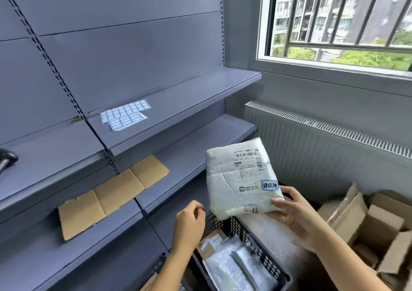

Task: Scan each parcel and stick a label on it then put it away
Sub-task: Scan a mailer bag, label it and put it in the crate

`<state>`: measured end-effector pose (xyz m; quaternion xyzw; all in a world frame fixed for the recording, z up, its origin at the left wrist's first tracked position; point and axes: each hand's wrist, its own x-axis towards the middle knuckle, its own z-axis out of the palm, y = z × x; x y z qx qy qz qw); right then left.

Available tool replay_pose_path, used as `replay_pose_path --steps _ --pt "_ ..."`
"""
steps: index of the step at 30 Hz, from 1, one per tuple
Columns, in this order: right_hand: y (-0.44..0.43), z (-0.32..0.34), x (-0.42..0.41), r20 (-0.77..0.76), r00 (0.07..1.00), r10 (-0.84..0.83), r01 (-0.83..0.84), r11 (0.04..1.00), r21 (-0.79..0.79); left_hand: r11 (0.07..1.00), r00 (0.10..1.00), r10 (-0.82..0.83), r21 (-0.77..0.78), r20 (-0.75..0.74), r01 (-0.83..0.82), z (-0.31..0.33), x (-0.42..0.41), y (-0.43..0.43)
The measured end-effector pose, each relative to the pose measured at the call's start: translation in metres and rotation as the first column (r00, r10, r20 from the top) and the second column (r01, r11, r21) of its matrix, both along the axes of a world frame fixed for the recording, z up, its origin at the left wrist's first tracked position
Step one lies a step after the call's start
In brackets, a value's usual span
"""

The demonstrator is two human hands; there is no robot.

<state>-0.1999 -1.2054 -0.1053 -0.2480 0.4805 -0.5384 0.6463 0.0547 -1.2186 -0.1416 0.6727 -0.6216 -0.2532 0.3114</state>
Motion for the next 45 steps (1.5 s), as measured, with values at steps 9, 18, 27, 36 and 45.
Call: replay_pose_path --steps 9,18,27,36,45 --pt "-0.087 -0.022 0.015 -0.004 0.986 0.166 -0.165 0.983 0.075 0.985 0.987 0.09 0.159 -0.136 -0.068 -0.015 0.003 -0.045" --pt "-0.146 -0.049 0.011 0.003 0.917 0.398 -0.396 0.912 0.108 0.877 0.478 0.471 0.452 -0.742 -0.163 -0.046 -0.03 -0.084" --pt "-0.194 -0.12 -0.025 -0.254 0.832 0.492 -0.418 0.859 0.294 0.737 0.209 0.662 0.575 -0.719 -0.356 -0.127 -0.07 -0.094" --pt "-0.185 -0.279 -0.01 -0.314 0.709 0.631 -0.475 0.757 0.449 0.585 0.148 0.809 0.754 -0.569 -0.299 -0.298 -0.077 -0.082" --pt "-0.175 -0.467 -0.003 -0.325 0.652 0.685 -0.494 0.709 0.503 0.473 0.04 0.875 0.836 -0.482 -0.278 -0.511 -0.081 -0.072"
